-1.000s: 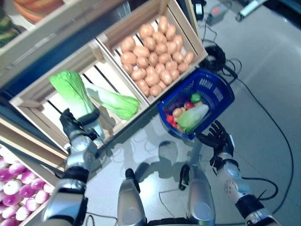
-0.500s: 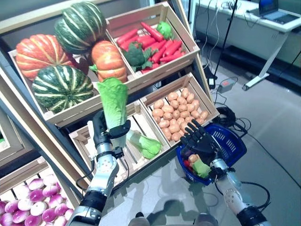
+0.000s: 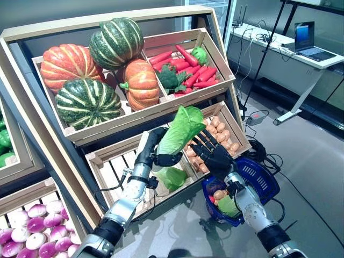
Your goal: Put vegetables into the basket
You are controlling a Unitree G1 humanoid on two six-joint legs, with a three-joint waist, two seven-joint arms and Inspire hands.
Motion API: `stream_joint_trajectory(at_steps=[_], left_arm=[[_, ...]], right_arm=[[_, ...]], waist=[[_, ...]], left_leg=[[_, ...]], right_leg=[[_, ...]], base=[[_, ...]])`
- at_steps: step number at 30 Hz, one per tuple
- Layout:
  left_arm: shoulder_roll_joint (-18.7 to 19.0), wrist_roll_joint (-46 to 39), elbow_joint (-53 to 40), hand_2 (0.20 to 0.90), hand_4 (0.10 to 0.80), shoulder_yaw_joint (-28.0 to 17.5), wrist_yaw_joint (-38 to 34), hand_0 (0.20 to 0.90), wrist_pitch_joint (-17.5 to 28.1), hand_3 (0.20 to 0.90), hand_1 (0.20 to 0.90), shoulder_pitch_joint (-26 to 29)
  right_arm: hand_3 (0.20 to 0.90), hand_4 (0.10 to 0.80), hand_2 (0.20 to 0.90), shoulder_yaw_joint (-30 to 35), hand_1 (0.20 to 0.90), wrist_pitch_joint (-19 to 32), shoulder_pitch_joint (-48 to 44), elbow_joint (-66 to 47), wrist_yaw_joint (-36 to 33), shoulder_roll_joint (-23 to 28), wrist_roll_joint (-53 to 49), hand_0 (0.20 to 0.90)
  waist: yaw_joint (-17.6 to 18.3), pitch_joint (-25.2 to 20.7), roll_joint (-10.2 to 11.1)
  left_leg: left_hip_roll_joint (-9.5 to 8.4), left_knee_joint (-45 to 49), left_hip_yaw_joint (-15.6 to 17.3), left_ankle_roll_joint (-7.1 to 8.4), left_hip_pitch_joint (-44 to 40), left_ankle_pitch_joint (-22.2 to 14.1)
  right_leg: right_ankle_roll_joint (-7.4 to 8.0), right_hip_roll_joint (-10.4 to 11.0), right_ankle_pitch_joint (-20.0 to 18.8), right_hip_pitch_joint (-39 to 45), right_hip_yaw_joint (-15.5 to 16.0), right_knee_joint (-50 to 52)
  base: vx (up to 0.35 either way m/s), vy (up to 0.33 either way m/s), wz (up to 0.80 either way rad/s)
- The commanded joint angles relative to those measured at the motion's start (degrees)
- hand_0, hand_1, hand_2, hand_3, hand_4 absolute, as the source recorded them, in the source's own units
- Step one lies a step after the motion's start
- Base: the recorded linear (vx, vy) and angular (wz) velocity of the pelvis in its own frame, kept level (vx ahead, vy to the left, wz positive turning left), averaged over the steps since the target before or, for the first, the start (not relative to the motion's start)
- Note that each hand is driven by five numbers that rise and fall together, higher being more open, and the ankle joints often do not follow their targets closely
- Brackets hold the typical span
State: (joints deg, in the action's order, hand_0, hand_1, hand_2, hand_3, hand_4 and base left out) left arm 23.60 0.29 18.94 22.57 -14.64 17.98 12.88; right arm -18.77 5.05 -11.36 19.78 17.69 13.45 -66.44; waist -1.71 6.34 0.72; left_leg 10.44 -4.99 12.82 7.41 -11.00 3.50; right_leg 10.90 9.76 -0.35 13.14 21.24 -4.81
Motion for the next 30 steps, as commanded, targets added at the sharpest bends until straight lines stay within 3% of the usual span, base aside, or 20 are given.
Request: stream_joint_trajectory(at_steps=[1, 19, 22, 25, 26, 27, 30], left_arm=[[2.2, 3.7, -4.5, 0.3, 0.4, 2.3, -0.1, 0.3, 9.3, 0.3, 0.3, 12.0], [3.0, 11.6, -4.1, 0.3, 0.4, 10.3, 1.2, 0.3, 12.7, 0.3, 0.3, 12.8], [2.4, 6.8, -3.6, 0.3, 0.4, 11.5, 6.6, 0.3, 11.7, 0.3, 0.3, 12.7], [-1.2, -16.4, -1.9, 0.3, 0.4, 11.1, 23.4, 0.3, 3.5, 0.3, 0.3, 10.2], [-1.5, -18.4, -1.7, 0.3, 0.4, 10.9, 24.4, 0.3, 2.6, 0.3, 0.3, 10.1], [-3.3, -24.8, -1.2, 0.3, 0.4, 10.4, 30.2, 0.3, -0.9, 0.3, 0.3, 9.1], [-6.2, -32.8, -0.4, 0.3, 0.4, 10.4, 40.1, 0.3, -8.8, 0.3, 0.3, 7.1]], right_arm=[[0.9, 0.8, 0.9, 2.1, 0.9, 4.5, -8.5, -6.2, 5.1, -2.7, -5.6, 0.9], [0.9, 0.8, 0.9, 2.7, 0.9, 6.1, -11.5, -8.6, 6.5, -4.2, -9.5, 0.9], [0.9, 0.8, 0.9, 2.4, 0.9, 6.0, -11.8, -8.5, 7.5, -4.6, -10.0, 0.9], [0.9, 0.8, 0.9, 2.4, 0.9, 4.5, -11.4, -9.5, 11.7, -5.5, -12.4, 0.9], [0.9, 0.8, 0.9, 2.4, 0.9, 4.3, -11.5, -9.5, 11.9, -5.6, -12.5, 0.9], [0.9, 0.8, 0.9, 2.6, 0.9, 3.3, -11.7, -9.6, 13.3, -6.1, -12.7, 0.9], [0.9, 0.8, 0.9, 3.0, 0.9, 2.5, -12.9, -9.4, 14.6, -6.3, -12.6, 0.9]], waist=[[-0.1, -2.8, 0.5], [-0.1, -3.4, 0.7], [0.0, -3.4, 0.7], [0.1, -3.5, 0.7], [0.1, -3.6, 0.7], [0.1, -3.6, 0.7], [0.3, -3.4, 0.6]], left_leg=[[-0.95, 0.0, 0.0, -1.33, -0.2, -3.0], [-0.72, 0.0, -0.9, -1.23, -1.7, -4.0], [-0.74, 0.0, -0.9, -1.26, -1.8, -4.1], [-0.74, 0.0, -0.6, -1.27, -1.9, -4.1], [-0.73, 0.0, -0.6, -1.28, -1.9, -4.1], [-0.68, 0.0, -0.4, -1.31, -1.9, -4.1], [-0.6, 0.0, -0.1, -1.35, -2.0, -4.1]], right_leg=[[-3.47, 0.5, 0.3, -0.6, 0.8, 2.5], [-3.09, 0.4, 1.0, 0.8, -0.1, 2.2], [-3.04, 0.4, 1.0, 0.9, -0.1, 2.0], [-2.91, 0.4, 0.7, 1.1, -0.4, 1.7], [-2.93, 0.4, 0.7, 1.0, -0.4, 1.6], [-2.92, 0.5, 0.6, 1.0, -0.4, 1.7], [-2.85, 0.6, 0.5, 0.7, -0.6, 1.9]], base=[[0.0, 0.0, 0.0], [0.0, 0.0, 0.0], [0.0, 0.0, 0.0], [0.0, 0.0, 0.0], [0.0, 0.0, 0.0], [0.0, 0.0, 0.0], [0.0, 0.0, 0.0]])
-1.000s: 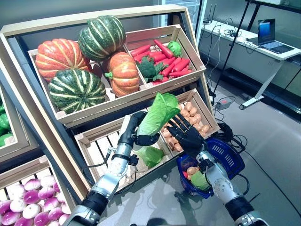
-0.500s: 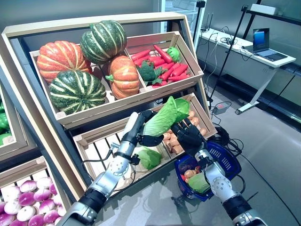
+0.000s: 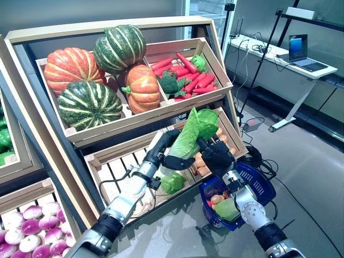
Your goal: Put vegetables into the basket
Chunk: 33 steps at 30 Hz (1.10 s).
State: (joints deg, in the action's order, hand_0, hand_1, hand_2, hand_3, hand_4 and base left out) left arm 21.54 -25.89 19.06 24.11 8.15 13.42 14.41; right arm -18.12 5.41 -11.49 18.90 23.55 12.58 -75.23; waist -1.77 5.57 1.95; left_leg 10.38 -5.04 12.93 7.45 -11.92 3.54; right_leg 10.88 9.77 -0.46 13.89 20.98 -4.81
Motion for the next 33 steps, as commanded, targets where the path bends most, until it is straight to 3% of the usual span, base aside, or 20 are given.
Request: stream_joint_trajectory(at_steps=[1, 9, 14, 19, 27, 33], left_arm=[[-4.6, -7.9, -0.2, 0.3, 0.4, 9.1, 19.6, 0.3, -6.3, 0.3, 0.3, 5.3], [-4.1, -8.2, 2.0, 0.3, 0.4, 9.8, 26.9, 0.3, -12.6, 0.3, 0.3, 4.7], [-3.3, -4.5, 2.6, 0.3, 0.4, 10.0, 28.0, 0.3, -11.3, 0.3, 0.3, 4.6], [-1.7, -0.8, 1.7, 0.3, 0.4, 10.6, 26.9, 0.3, -9.1, 0.3, 0.3, 5.4], [-0.1, -3.5, 0.3, 0.3, 0.4, 9.6, 25.3, 0.3, -7.5, 0.3, 0.3, 5.9], [-0.1, -5.8, -0.7, 0.3, 0.4, 7.8, 24.0, 0.3, -5.7, 0.3, 0.3, 5.2]], right_arm=[[0.9, 0.8, 0.9, 2.5, 0.9, 2.3, -13.4, -8.2, 8.9, -5.1, -3.5, 0.9], [0.9, 0.8, 0.9, 2.8, 0.9, 3.8, -16.6, -8.8, 10.0, -2.0, -1.9, 0.9], [0.9, 0.8, 0.9, 3.2, 0.9, 2.8, -17.7, -9.3, 11.1, -0.3, -0.8, 0.9], [0.9, 0.8, 0.9, 2.3, 0.9, -4.2, -18.2, -8.1, 10.7, 2.5, 3.8, 0.9], [0.9, 0.8, 0.9, -1.0, 0.9, -14.2, -16.0, -5.0, 11.8, 7.3, 8.9, 0.9], [0.9, 0.8, 0.9, -1.7, 0.9, -16.3, -13.7, -2.3, 10.3, 7.5, 9.8, 0.9]], waist=[[0.4, -2.7, -0.8], [0.6, -2.9, -1.2], [0.5, -3.1, -1.2], [0.4, -3.2, -1.0], [0.5, -3.4, -0.3], [0.5, -3.5, 0.0]], left_leg=[[-0.57, 0.0, -0.2, -1.4, -1.1, -4.1], [-0.72, 0.0, -0.1, -1.53, -0.8, -4.2], [-0.81, 0.0, -0.3, -1.59, -0.7, -4.4], [-0.87, 0.0, -0.4, -1.64, -0.7, -4.4], [-0.67, 0.0, -0.3, -1.48, -0.5, -4.1], [-0.35, 0.0, -0.1, -1.34, -0.6, -4.0]], right_leg=[[-2.74, 0.6, 0.5, -0.2, -0.4, 1.9], [-2.42, 0.7, 0.3, -0.5, -0.7, 1.5], [-2.34, 0.6, 0.3, -0.5, -0.9, 1.4], [-2.28, 0.6, 0.3, -0.5, -1.0, 1.2], [-2.11, 0.8, -0.2, -0.6, -0.7, 1.0], [-2.15, 0.8, -0.6, -0.5, -0.6, 0.7]], base=[[-0.032, 0.001, -0.02], [0.0, 0.0, 0.0], [0.0, 0.0, 0.0], [0.0, 0.0, 0.0], [0.0, 0.0, 0.0], [0.0, 0.0, 0.0]])
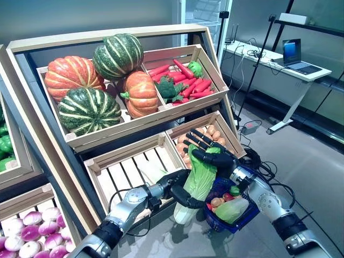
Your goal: Put vegetables into the basket
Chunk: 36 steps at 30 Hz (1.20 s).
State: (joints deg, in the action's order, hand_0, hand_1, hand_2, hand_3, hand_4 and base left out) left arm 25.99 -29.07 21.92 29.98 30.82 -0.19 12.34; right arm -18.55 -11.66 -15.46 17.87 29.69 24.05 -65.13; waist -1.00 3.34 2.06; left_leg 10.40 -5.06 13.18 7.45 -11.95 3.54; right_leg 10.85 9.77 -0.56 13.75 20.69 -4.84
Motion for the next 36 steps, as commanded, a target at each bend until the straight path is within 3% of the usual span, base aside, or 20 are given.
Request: stream_joint_trajectory(at_steps=[1, 5, 22, 23, 36], left_arm=[[-4.7, -3.2, -3.9, 0.3, 0.4, 1.5, 0.9, 0.3, 8.1, 0.3, 0.3, 7.1], [-4.7, -3.7, -5.0, 0.3, 0.4, 0.3, 0.2, 0.3, 8.5, 0.3, 0.3, 6.6], [-5.3, -5.3, -7.5, 0.3, 0.4, -1.8, -1.8, 0.3, 8.7, 0.3, 0.3, 6.5], [-5.4, -5.6, -7.5, 0.3, 0.4, -2.0, -1.9, 0.3, 8.6, 0.3, 0.3, 6.7], [-6.2, -5.7, -7.2, 0.3, 0.4, -2.8, -1.9, 0.3, 8.1, 0.3, 0.3, 6.9]], right_arm=[[0.9, 0.8, 0.9, -1.3, 0.9, 0.8, -9.3, -0.8, 3.5, -4.0, 0.9, 0.9], [0.9, 0.8, 0.9, -1.2, 0.9, 1.7, -7.6, 0.6, 2.7, -3.9, 3.8, 0.9], [0.9, 0.8, 0.9, 0.0, 0.9, 2.2, -3.5, 1.4, 2.8, -7.6, -3.2, 0.9], [0.3, 0.4, 0.3, 0.0, 0.3, 2.4, -3.4, 1.4, 3.6, -8.0, -3.9, 0.3], [0.3, 0.4, 0.3, 1.1, 0.3, 2.9, -4.2, 1.8, 3.9, -9.3, -6.7, 0.3]], waist=[[-0.3, -1.2, 0.0], [-0.1, -0.9, 0.1], [0.3, -0.3, -0.2], [0.2, -0.2, -0.2], [0.0, -0.6, -0.2]], left_leg=[[-0.34, 0.1, -0.3, -1.36, -0.5, -3.9], [-0.17, 0.1, -0.1, -1.29, -0.4, -3.8], [-0.1, 0.1, 0.2, -1.29, -0.4, -3.6], [-0.09, 0.1, 0.2, -1.29, -0.4, -3.6], [-0.16, 0.1, -0.3, -1.24, -0.6, -4.0]], right_leg=[[-2.17, 0.8, -0.6, -0.3, -0.4, 0.7], [-2.2, 0.8, -0.8, -0.6, -0.5, 0.7], [-2.14, 0.8, -1.1, -1.0, -0.8, 0.5], [-2.18, 0.8, -1.1, -0.9, -0.8, 0.5], [-2.29, 0.7, -0.8, -0.5, -0.8, 0.3]], base=[[0.0, 0.0, 0.0], [0.0, 0.0, 0.0], [0.004, -0.001, -0.03], [0.0, 0.0, 0.0], [0.0, 0.0, 0.0]])
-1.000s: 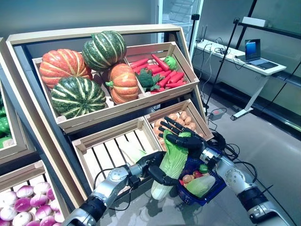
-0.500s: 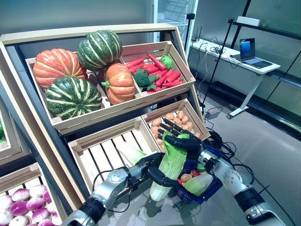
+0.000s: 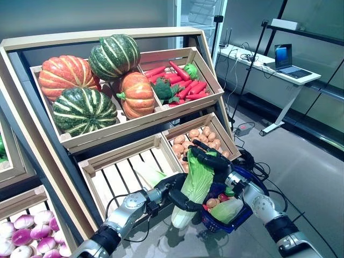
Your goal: Put vegetables into the basket
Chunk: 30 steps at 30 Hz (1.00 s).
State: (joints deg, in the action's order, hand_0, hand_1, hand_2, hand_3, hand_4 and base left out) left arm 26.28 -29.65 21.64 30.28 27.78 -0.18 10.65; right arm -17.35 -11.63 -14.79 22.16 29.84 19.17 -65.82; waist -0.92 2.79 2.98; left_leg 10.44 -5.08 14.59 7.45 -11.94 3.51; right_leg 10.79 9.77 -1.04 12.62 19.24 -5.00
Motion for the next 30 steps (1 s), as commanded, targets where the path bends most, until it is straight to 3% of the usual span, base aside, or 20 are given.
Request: stream_joint_trajectory(at_steps=[1, 2, 4, 6, 7, 8, 10, 19, 30], left_arm=[[-6.5, -5.2, -7.0, 0.3, 0.4, -3.2, 0.9, 0.3, 7.9, 0.3, 0.3, 8.5], [-6.5, -5.2, -7.0, 0.404, 0.469, -3.2, 0.9, 0.404, 7.8, 0.404, 0.404, 8.5], [-6.6, -5.2, -6.9, 0.432, 0.488, -3.3, 0.9, 0.432, 7.8, 0.432, 0.432, 8.5], [-6.7, -5.4, -6.8, 0.512, 0.541, -3.5, 0.9, 0.512, 7.7, 0.512, 0.512, 8.4], [-6.7, -5.4, -6.9, 0.512, 0.541, -3.5, 0.8, 0.512, 7.6, 0.512, 0.512, 8.4], [-6.7, -5.4, -6.8, 0.571, 0.58, -3.6, 0.8, 0.571, 7.5, 0.571, 0.571, 8.3], [-6.7, -5.5, -6.7, 0.9, 0.8, -3.7, 0.4, 0.9, 7.4, 0.9, 0.9, 8.2], [-7.4, -7.2, -5.5, 0.9, 0.8, -4.6, 0.2, 0.9, 3.4, 0.9, 0.9, 6.6], [-6.8, -7.4, -1.7, 0.9, 0.8, -7.4, -0.5, 0.9, 3.9, 0.9, 0.9, 4.0]], right_arm=[[0.3, 0.4, 0.3, 0.2, 0.3, 2.9, -4.9, -2.6, 3.4, -4.5, -6.1, 0.3], [0.3, 0.4, 0.3, 0.2, 0.3, 3.0, -4.9, -2.6, 3.4, -4.6, -6.2, 0.3], [0.3, 0.4, 0.3, 0.3, 0.3, 3.1, -4.9, -2.6, 3.3, -4.6, -6.3, 0.3], [0.3, 0.4, 0.3, 0.4, 0.3, 3.5, -5.1, -2.6, 2.9, -4.8, -6.1, 0.3], [0.3, 0.4, 0.3, 0.5, 0.3, 3.6, -5.1, -2.5, 2.9, -4.8, -6.1, 0.3], [0.3, 0.4, 0.3, 0.5, 0.3, 3.7, -5.0, -2.5, 2.8, -4.8, -6.0, 0.3], [0.3, 0.4, 0.3, 0.7, 0.3, 3.8, -5.1, -2.6, 2.4, -4.8, -5.9, 0.3], [0.3, 0.4, 0.3, 2.1, 0.3, 5.1, -5.3, -3.3, 1.0, -4.2, -4.4, 0.3], [0.3, 0.4, 0.3, 7.2, 0.3, 5.4, -6.5, -3.6, -1.4, 1.0, -3.2, 0.3]], waist=[[0.0, -0.1, -1.2], [0.0, -0.1, -1.1], [0.0, -0.1, -1.1], [0.0, -0.1, -1.1], [0.0, -0.1, -1.1], [0.0, -0.1, -1.1], [0.0, -0.1, -1.2], [0.3, -0.1, -1.2], [1.0, 0.3, -0.9]], left_leg=[[-0.19, 0.1, -1.7, -1.22, -0.7, -3.9], [-0.19, 0.1, -1.7, -1.22, -0.7, -3.9], [-0.19, 0.1, -1.7, -1.2, -0.7, -3.9], [-0.18, 0.1, -1.8, -1.18, -0.7, -3.9], [-0.18, 0.1, -1.8, -1.18, -0.7, -3.9], [-0.15, 0.1, -1.7, -1.18, -0.7, -3.9], [-0.15, 0.1, -1.7, -1.16, -0.7, -3.9], [-0.03, 0.1, -1.1, -1.15, -0.8, -4.0], [0.26, 0.1, -0.1, -1.15, -1.2, -4.0]], right_leg=[[-2.22, 0.7, -0.3, 0.7, 0.6, 0.4], [-2.23, 0.7, -0.3, 0.7, 0.6, 0.4], [-2.23, 0.7, -0.3, 0.8, 0.6, 0.4], [-2.26, 0.7, -0.3, 0.8, 0.6, 0.4], [-2.26, 0.7, -0.3, 0.8, 0.6, 0.4], [-2.27, 0.7, -0.3, 0.8, 0.6, 0.3], [-2.26, 0.7, -0.3, 0.7, 0.6, 0.3], [-2.22, 0.6, -0.5, 0.6, 0.3, 0.1], [-2.41, 0.2, -0.4, 0.2, -0.6, 0.5]], base=[[0.0, 0.0, 0.0], [0.0, 0.0, 0.0], [0.0, 0.0, 0.0], [0.0, 0.0, 0.0], [0.0, 0.0, 0.0], [0.0, 0.0, 0.0], [0.0, 0.0, 0.0], [0.0, 0.0, 0.0], [0.007, -0.003, -0.04]])
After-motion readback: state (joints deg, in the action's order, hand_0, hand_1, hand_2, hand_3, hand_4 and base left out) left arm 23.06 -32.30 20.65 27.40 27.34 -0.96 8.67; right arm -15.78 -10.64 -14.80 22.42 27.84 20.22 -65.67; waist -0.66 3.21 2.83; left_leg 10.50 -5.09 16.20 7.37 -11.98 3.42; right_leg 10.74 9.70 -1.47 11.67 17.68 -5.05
